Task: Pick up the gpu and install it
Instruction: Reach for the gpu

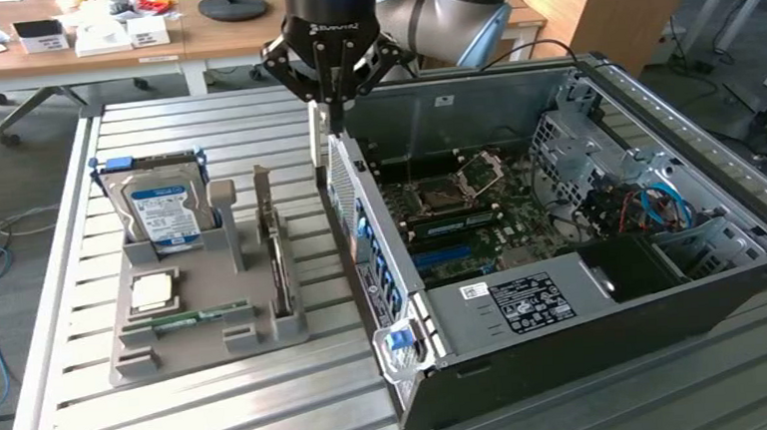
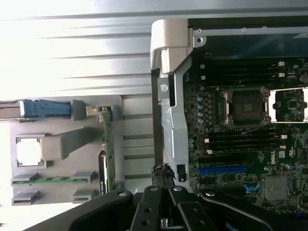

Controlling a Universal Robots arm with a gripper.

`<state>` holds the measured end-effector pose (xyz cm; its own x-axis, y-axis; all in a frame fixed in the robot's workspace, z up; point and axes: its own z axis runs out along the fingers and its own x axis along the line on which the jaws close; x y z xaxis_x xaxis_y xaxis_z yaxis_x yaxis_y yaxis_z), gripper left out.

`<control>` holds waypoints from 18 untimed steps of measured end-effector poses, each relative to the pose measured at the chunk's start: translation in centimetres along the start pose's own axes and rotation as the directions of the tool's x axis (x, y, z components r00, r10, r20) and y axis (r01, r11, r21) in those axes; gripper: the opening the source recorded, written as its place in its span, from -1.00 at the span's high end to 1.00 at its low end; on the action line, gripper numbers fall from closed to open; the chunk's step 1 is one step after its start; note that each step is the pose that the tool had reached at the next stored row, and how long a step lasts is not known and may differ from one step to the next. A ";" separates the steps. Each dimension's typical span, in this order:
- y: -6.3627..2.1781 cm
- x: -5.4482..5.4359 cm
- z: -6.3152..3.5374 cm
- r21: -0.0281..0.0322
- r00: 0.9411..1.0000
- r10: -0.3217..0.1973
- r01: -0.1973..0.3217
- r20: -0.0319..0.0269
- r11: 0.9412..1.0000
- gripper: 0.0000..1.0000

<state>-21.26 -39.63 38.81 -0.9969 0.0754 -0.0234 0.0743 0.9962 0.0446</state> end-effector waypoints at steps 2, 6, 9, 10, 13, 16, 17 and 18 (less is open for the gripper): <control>-0.01 0.5 0.01 0.000 1.000 0.000 0.000 0.000 1.000 0.79; -0.03 1.5 0.04 0.000 1.000 0.000 0.000 0.000 1.000 0.79; -0.05 2.3 0.07 0.000 1.000 0.000 0.000 0.000 1.000 0.79; -0.05 2.6 0.08 0.000 1.000 0.000 0.000 0.000 1.000 0.79; -0.06 3.4 0.10 0.000 1.000 0.000 0.000 0.000 1.000 0.79; -0.06 4.2 0.12 0.000 1.000 0.000 0.000 0.000 1.000 0.79; -0.07 4.5 0.13 0.000 1.000 0.000 0.000 0.000 1.000 0.79; -0.07 4.8 0.14 0.000 1.000 0.000 0.000 0.000 1.000 0.79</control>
<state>-26.03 -39.33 38.55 -0.9969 0.0754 -0.0234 0.0743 0.9962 0.0445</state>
